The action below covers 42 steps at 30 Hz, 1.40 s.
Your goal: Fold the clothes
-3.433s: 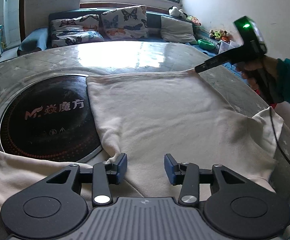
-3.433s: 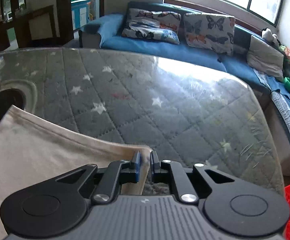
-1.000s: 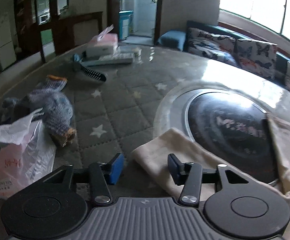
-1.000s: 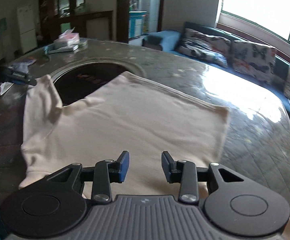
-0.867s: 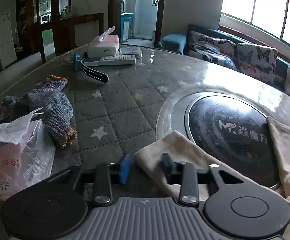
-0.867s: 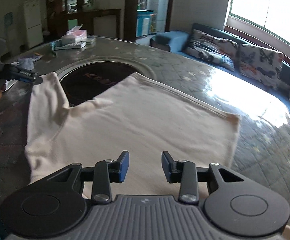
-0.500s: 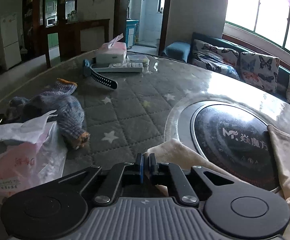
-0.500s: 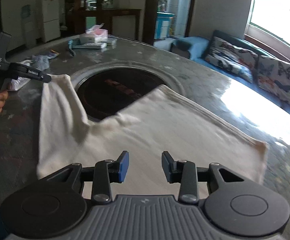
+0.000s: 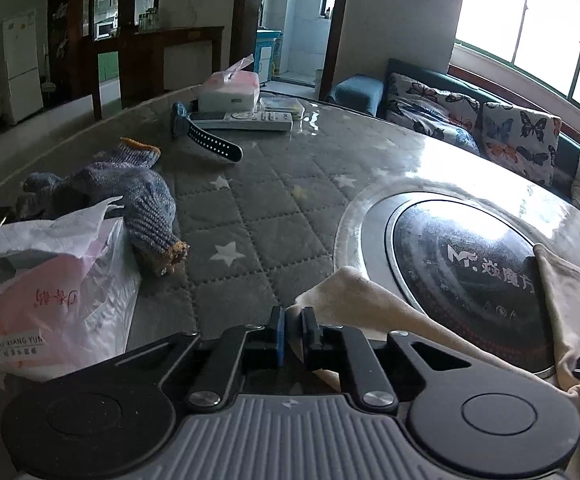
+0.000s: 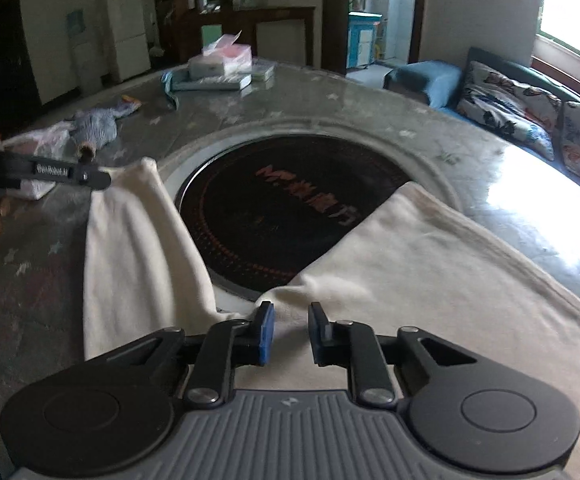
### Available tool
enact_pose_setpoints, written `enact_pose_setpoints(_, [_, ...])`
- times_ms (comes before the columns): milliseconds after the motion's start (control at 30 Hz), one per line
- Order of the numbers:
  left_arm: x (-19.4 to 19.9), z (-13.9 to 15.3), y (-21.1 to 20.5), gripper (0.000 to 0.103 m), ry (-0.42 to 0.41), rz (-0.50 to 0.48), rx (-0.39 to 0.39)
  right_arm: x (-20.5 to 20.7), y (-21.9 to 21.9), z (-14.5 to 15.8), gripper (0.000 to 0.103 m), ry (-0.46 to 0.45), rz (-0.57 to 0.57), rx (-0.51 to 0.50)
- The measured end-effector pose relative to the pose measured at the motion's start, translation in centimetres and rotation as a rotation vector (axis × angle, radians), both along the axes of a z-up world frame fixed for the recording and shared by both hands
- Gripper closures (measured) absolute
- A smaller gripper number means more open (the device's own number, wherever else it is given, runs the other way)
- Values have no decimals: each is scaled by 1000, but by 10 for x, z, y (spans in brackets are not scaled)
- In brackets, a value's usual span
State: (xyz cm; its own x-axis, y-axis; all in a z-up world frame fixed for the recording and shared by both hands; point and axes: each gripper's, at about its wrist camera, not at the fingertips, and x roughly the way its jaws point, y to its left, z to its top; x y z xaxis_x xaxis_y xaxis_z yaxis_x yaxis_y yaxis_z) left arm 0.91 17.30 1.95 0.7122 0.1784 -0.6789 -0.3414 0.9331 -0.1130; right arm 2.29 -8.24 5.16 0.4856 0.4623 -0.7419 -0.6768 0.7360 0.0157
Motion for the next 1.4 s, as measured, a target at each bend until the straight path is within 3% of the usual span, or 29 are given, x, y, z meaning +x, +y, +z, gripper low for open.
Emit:
enact_pose_setpoints(167, [-12, 6, 1, 60, -19, 15, -28, -5, -1, 5, 85, -12, 3, 1])
enact_pose_setpoints(333, [-15, 4, -5, 58, -18, -4, -44, -17, -12, 11, 85, -8, 11, -1])
enact_pose_setpoints(467, [-9, 0, -9, 62, -15, -9, -44, -27, -21, 15, 85, -11, 5, 2])
enact_pose_setpoints(633, [-6, -1, -12, 94, -22, -17, -25, -38, -35, 26, 85, -29, -17, 24])
enact_pose_setpoints(667, [-7, 1, -11, 96, -30, -16, -36, -40, -39, 30, 85, -34, -25, 32])
enact_pose_setpoints(900, [-24, 49, -37, 98, -169, -131, -59, -53, -61, 38, 85, -45, -61, 42])
enact_pose_setpoints(1200, [-55, 118, -124, 98, -341, -437, -114, -67, -94, 40, 85, -53, -136, 50])
enact_pose_setpoints(1400, [-71, 135, -183, 98, -378, -633, -142, -75, -121, 39, 84, -53, -204, 61])
